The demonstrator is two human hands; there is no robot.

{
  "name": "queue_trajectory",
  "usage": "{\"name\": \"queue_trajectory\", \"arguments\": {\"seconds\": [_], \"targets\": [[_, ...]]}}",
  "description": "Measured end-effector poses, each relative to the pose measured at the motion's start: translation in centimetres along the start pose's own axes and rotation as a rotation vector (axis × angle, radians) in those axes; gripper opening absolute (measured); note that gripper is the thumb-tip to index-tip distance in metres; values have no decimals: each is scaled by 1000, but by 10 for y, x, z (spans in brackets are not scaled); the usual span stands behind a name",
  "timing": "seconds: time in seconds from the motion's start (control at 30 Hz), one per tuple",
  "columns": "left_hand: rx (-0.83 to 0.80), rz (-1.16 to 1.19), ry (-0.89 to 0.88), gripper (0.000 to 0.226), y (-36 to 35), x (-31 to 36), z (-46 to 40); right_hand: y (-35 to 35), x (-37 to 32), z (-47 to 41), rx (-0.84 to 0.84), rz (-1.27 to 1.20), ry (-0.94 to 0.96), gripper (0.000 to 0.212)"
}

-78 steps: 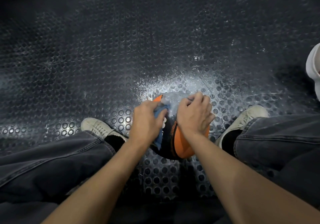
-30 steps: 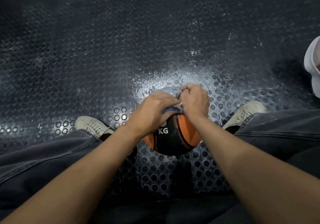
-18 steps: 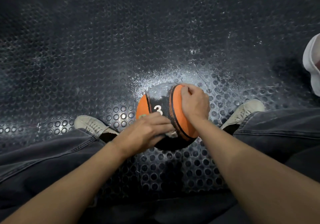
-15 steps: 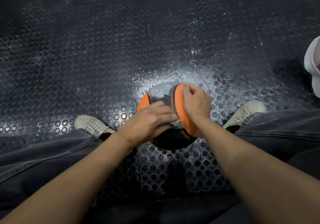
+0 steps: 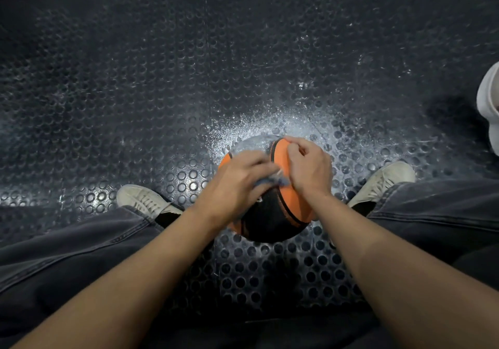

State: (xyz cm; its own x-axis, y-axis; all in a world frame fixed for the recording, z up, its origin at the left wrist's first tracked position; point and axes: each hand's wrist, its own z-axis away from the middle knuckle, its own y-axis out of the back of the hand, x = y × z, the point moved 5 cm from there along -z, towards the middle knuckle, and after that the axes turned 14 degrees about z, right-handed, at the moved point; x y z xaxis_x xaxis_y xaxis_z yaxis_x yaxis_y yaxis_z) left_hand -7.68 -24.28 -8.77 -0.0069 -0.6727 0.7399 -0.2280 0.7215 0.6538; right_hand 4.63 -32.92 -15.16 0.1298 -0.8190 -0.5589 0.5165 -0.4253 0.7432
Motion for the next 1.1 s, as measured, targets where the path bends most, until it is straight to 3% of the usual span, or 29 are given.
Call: {"name": "queue_trajectory", "arguments": {"seconds": [0.17,0.33,0.5,0.63,0.77,1.0,1.1], "targets": [[-155,29,-52,31,3,1,44,0,-2,3,-24,10,68,32],[75,-1,119,33,3,-4,-14,1,1,8,-6,17,52,29],[-77,64,12,29,5,6,39,-9,-14,16,13,87,-111,28],[-39,93,46,29,8,0,27,-7,-18,20,18,115,2,29],[134,93,160,23,0,2,1,-4,-8,7,14,95,-23,33],[-12,82,54,25,11,1,38,-13,-4,2,2,69,53,31],[89,67,154,18,4,0,-5,-10,-4,2,-7,87,62,30]]}}
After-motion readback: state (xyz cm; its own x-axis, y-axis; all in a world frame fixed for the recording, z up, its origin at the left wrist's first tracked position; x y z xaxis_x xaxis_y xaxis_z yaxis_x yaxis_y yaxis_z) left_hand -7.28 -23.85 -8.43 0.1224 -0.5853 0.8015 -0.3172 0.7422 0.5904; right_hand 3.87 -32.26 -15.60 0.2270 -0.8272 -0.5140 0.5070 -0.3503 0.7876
